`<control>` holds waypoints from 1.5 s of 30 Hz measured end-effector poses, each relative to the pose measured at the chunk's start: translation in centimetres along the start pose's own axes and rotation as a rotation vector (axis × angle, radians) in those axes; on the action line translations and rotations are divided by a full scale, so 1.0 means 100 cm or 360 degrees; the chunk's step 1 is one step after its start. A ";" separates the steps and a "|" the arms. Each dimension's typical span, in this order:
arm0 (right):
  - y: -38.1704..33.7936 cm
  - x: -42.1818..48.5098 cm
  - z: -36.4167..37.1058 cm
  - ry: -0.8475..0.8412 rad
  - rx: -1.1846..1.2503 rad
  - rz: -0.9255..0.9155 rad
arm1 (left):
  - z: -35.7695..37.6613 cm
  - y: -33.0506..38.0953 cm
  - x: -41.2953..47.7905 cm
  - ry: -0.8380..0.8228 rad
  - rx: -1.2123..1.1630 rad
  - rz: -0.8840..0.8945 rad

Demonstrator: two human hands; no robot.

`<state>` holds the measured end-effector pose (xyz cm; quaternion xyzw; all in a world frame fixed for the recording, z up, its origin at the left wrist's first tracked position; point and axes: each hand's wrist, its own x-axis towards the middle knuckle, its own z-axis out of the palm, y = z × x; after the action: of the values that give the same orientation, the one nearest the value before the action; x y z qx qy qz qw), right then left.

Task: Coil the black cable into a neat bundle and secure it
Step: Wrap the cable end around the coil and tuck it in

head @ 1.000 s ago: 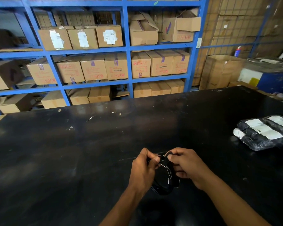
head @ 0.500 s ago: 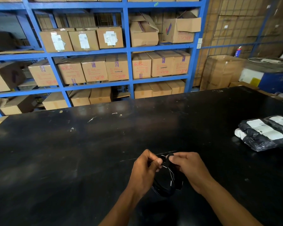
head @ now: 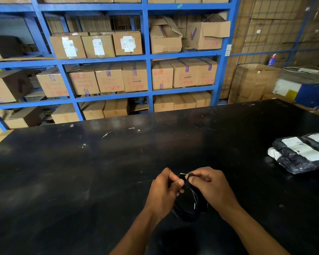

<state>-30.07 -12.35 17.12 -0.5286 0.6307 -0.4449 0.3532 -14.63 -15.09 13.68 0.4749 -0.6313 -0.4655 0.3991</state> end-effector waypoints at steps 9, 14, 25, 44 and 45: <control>-0.002 0.008 -0.010 -0.0132 -0.0013 0.0135 | 0.000 -0.002 -0.002 0.0018 0.0138 0.0219; 0.004 0.010 -0.008 -0.0220 -0.0144 0.0058 | 0.001 -0.003 -0.001 -0.0009 0.0127 0.0156; 0.007 0.014 0.001 -0.0047 -0.0015 0.0012 | -0.004 0.002 0.001 -0.0002 -0.0212 -0.0189; 0.035 -0.010 0.005 0.0144 -0.0893 -0.1060 | -0.005 0.010 0.011 0.0217 -0.0557 -0.0534; 0.036 -0.010 0.005 0.0156 -0.0955 -0.1084 | -0.005 0.010 0.011 0.0218 -0.0553 -0.0549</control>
<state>-30.64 -11.35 13.58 -0.7631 0.5379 -0.3579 -0.0124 -14.68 -16.14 14.82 0.5303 -0.4230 -0.5950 0.4312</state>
